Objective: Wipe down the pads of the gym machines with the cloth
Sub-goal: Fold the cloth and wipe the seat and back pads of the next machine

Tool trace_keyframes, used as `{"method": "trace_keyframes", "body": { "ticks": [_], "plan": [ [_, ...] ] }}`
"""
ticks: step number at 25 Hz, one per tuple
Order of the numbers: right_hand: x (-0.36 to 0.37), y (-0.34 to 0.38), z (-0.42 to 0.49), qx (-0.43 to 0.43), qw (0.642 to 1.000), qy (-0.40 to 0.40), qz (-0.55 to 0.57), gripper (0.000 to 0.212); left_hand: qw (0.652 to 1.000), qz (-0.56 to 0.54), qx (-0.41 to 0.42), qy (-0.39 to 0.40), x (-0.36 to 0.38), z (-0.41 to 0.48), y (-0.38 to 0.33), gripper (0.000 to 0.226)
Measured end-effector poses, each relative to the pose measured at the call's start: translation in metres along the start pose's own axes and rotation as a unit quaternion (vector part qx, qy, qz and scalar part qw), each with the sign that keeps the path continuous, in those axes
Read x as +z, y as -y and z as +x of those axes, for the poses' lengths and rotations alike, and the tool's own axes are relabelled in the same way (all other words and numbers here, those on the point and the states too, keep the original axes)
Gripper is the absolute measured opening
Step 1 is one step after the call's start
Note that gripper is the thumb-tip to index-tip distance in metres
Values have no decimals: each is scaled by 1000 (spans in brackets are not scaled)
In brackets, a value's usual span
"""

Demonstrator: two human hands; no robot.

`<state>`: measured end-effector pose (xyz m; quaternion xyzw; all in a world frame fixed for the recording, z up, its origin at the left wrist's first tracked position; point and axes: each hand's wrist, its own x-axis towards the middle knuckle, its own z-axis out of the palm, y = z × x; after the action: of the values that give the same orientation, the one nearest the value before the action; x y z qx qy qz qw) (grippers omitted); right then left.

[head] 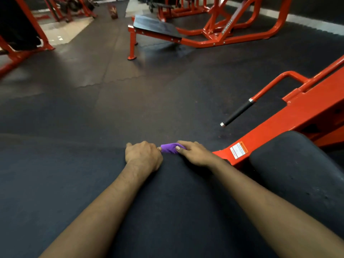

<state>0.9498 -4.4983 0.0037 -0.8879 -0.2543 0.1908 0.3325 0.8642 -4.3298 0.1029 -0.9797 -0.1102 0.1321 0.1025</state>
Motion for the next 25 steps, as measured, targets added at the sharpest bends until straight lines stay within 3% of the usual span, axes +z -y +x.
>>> {"method": "trace_keyframes", "body": {
  "ticks": [3, 7, 13, 16, 20, 25],
  "plan": [
    [-7, -15, -7, 33, 999, -4, 13, 28, 1000, 7, -22, -17, -3, -13, 25, 52],
    [-9, -14, -7, 123, 989, -25, -72, 28, 997, 17, -52, -48, -6, -32, 61, 54],
    [29, 131, 17, -43, 998, -37, 10, 40, 992, 8, -86, -92, -22, -60, 116, 51],
    [23, 113, 8, -19, 998, -47, 39, 40, 989, 3, -114, -95, -32, -67, 141, 52],
    [17, 98, -1, 61, 996, -52, -46, 35, 985, 8, -131, -116, -34, -85, 168, 52],
    [49, 243, 32, -79, 993, -61, -58, 39, 973, -9, -180, -143, -50, -117, 208, 50]
  ]
}}
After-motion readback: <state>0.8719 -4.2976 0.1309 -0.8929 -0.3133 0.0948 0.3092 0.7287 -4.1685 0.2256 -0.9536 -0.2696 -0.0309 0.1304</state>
